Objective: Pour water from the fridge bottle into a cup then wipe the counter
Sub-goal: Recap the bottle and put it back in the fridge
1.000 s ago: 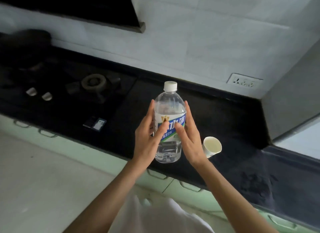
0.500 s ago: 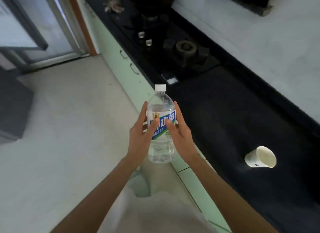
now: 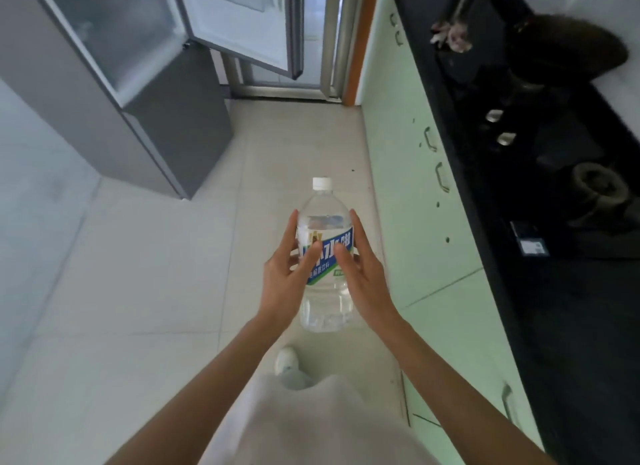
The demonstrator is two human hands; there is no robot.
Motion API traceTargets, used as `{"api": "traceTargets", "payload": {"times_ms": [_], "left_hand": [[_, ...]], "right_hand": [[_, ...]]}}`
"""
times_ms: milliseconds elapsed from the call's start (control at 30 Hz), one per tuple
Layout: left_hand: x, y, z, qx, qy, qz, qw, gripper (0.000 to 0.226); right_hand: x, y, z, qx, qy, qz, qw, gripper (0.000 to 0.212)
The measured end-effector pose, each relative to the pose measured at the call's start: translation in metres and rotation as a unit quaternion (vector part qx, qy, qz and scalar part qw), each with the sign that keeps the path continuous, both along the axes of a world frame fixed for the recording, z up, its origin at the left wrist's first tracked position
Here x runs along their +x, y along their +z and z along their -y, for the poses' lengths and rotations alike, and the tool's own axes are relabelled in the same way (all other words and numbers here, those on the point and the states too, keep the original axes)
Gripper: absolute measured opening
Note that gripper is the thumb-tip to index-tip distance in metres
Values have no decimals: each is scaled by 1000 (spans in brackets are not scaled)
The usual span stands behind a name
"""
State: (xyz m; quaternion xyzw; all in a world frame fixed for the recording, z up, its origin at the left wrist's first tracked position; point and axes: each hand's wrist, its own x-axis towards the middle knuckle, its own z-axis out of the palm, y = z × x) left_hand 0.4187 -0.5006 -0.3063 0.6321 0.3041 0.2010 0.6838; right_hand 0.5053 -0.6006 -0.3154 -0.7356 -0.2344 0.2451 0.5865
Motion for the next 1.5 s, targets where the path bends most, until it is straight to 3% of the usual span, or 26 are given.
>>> {"api": "traceTargets", "payload": {"times_ms": [433, 767, 1033, 1233, 1500], "left_hand": [[38, 9, -164, 12, 122, -8, 992, 70], [141, 21, -272, 28, 224, 0, 974, 62], [215, 40, -350, 43, 295, 16, 954, 73], [250, 49, -424, 62, 315, 30, 947, 71], [279, 69, -565, 81, 318, 63, 942, 60]], "right_hand": [[55, 15, -187, 25, 134, 6, 991, 47], [170, 31, -315, 34, 231, 11, 972, 45], [255, 50, -413, 22, 313, 47, 948, 57], [295, 61, -492, 41, 337, 49, 939, 59], [324, 88, -635, 75, 347, 116, 928, 53]]}}
